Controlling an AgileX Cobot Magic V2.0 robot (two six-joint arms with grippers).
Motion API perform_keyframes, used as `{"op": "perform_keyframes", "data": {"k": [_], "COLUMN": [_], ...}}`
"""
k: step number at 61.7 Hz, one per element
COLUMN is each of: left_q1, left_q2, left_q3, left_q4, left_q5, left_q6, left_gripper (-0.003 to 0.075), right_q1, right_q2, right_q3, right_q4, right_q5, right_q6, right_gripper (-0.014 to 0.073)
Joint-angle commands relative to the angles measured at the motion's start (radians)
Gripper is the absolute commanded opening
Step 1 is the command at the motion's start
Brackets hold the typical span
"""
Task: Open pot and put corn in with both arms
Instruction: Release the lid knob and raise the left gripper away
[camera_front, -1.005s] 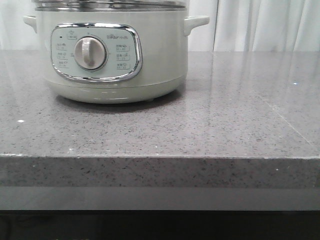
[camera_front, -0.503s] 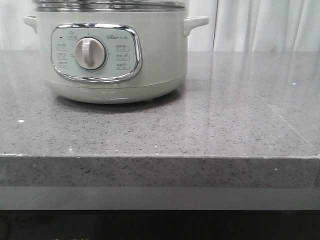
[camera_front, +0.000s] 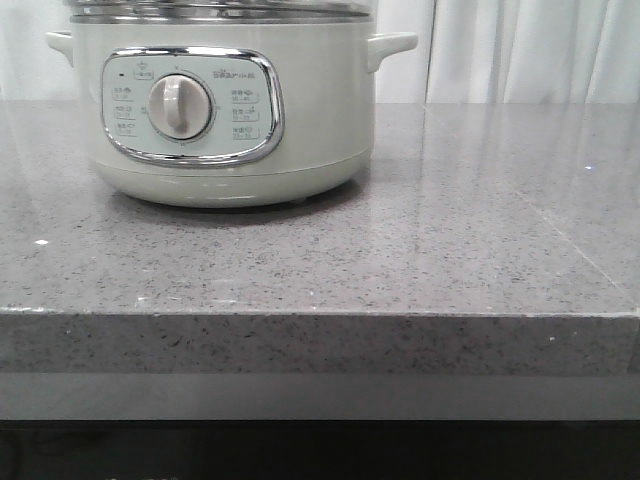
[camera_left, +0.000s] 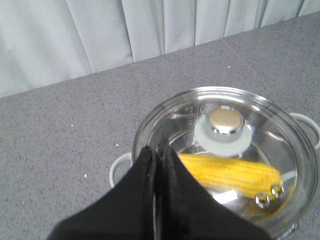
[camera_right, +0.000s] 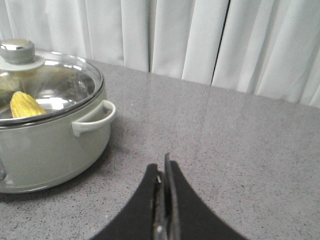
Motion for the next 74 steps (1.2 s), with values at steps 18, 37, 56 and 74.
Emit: {"op": "perform_keyframes", "data": {"k": [18,37,56,74], "left_q1": [0.002,0.002,0.002,0.002], "left_q2": [-0.484,-0.863,-1.031,-1.031], "left_q3": [0.675,1.036,1.120,1.120], "left_q4": [-0.087,-0.097,-0.123,-0.123], "left_q5": [-0.449,-0.452,-0.474,-0.476], "left_q6": [-0.011,-0.011,-0.011,-0.011], "left_gripper": [-0.0020,-0.0020,-0.0020,-0.0020], "right_q1": [0.003,0.003,0.003,0.003], "right_q2": [-0.183,-0.281,-0.283,-0.283], "right_q3": [0.137,0.205,0.210,0.210], "right_q4": [-0.004,-0.004,-0.004,-0.004], "right_q5": [-0.091,-0.066,-0.080,-0.078], "right_q6": [-0.010,-0.010,-0.010,-0.010], "right_gripper": [-0.0120,-0.0120,-0.0120,-0.0120]}}
